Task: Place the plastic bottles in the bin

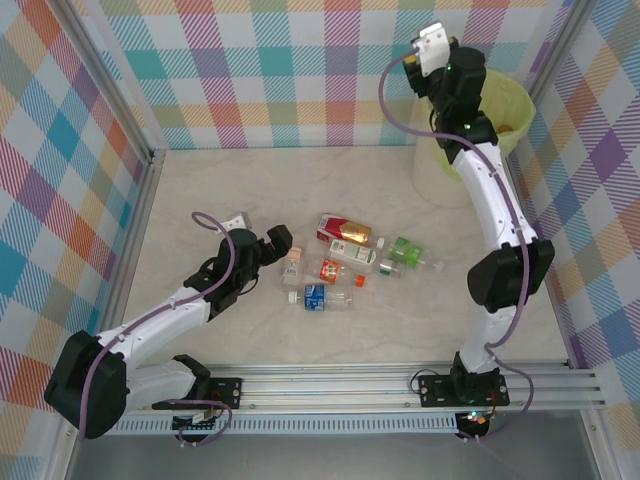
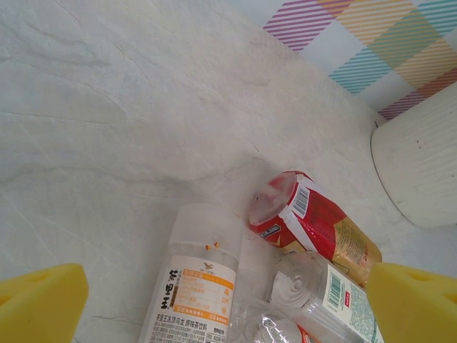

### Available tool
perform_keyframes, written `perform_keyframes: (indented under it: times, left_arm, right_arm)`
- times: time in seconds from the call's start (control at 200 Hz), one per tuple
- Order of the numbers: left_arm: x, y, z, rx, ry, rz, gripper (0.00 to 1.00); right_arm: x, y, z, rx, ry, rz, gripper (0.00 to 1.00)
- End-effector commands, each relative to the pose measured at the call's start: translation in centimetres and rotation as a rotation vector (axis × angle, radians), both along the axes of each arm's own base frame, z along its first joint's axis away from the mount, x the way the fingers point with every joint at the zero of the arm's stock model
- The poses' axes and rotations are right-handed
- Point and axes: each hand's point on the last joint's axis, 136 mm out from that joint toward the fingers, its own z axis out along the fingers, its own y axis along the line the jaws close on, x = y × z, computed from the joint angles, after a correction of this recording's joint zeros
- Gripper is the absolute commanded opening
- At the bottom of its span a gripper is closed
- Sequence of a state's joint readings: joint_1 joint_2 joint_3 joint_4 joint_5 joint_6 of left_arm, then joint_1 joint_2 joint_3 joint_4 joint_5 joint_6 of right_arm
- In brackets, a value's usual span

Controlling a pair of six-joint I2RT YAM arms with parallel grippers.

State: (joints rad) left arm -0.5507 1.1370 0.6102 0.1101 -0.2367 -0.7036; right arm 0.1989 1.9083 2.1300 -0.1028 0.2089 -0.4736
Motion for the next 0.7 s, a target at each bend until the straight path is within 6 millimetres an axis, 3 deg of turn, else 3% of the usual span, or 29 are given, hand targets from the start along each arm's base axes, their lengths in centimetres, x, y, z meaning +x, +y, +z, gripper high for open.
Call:
perform_keyframes:
  times: [0.0,0.17,0.345,0.6,0.695]
  left_arm:
    - [0.2,0.9,0.6,-0.009,-0.028,0.03,1.0]
    - [0.2,0.7,0.7,-0.02,-0.027,0.024,1.0]
    - [0.0,1.3,0.7,-0.011,-0.031,0.04,1.0]
    - [-0.1,1.3,0.4,-0.007,-0.025,0.037,1.0]
    - [-0.2,1.4,0.4,-0.011,-0.025,0.039,1.0]
  right_arm:
    - [2.0,-5.5,-1.0,0.052,0.051,-0.164,0.36]
    - [5.1,-9.6,-3.8,-0.052,0.113,-0.337,0.37]
    - [5.6,-12.2,-4.6,-0.176,0.127,-0.48,0.39]
    - [6.5,-12.4,-5.7,-0.338,0.13,-0.541,0.43]
    - [7.4,-12.4,-6.0,-0.446,0.104,-0.586,0.59]
